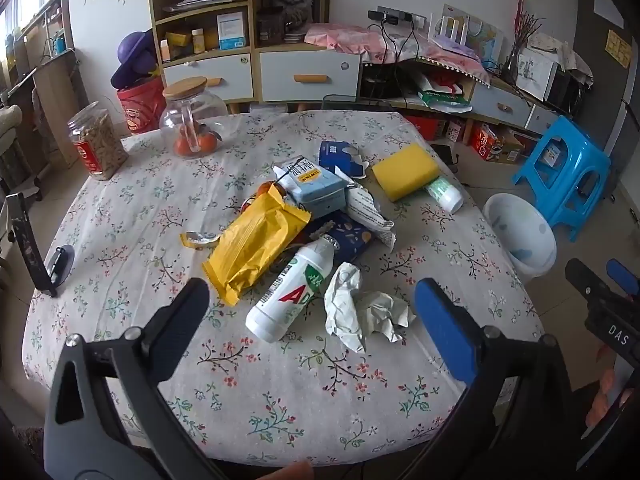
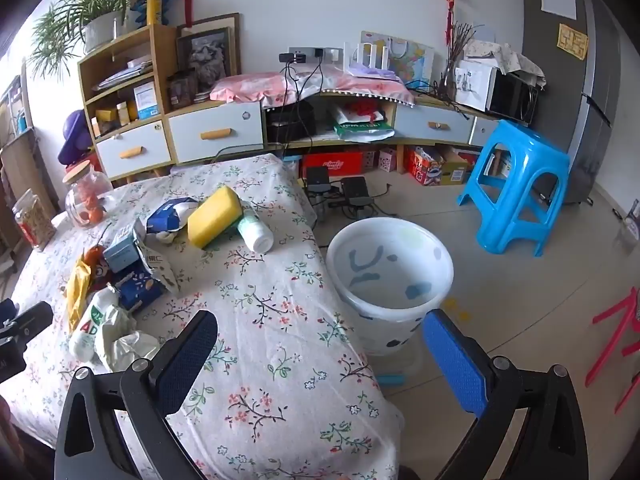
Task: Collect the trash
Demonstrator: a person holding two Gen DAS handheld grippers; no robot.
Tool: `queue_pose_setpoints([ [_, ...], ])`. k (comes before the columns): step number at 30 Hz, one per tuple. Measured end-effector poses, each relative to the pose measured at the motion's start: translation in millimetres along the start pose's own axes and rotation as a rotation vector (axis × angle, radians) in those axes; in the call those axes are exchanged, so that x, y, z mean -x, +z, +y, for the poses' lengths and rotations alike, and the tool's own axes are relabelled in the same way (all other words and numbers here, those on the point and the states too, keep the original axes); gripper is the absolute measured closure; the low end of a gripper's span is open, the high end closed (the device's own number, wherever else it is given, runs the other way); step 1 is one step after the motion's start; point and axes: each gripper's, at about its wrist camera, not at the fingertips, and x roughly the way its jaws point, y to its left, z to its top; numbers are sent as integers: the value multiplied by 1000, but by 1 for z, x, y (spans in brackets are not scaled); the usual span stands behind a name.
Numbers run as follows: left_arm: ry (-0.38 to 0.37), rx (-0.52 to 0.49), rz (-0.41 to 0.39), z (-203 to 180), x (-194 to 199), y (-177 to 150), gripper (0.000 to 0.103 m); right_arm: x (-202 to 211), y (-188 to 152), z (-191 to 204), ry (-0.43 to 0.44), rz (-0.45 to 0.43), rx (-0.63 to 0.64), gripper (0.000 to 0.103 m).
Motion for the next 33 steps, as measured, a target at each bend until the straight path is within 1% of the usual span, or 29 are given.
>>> queue_pose_setpoints([
  [11, 4, 0, -5, 0, -2, 1, 1, 1, 1, -2, 4, 14, -2, 0],
  [13, 2, -1, -7, 1, -2, 0, 1, -2, -5, 4, 6, 15, -4, 0],
  [33, 2, 9, -9, 3, -1, 0, 1, -4, -5, 4, 13, 31, -10, 0],
])
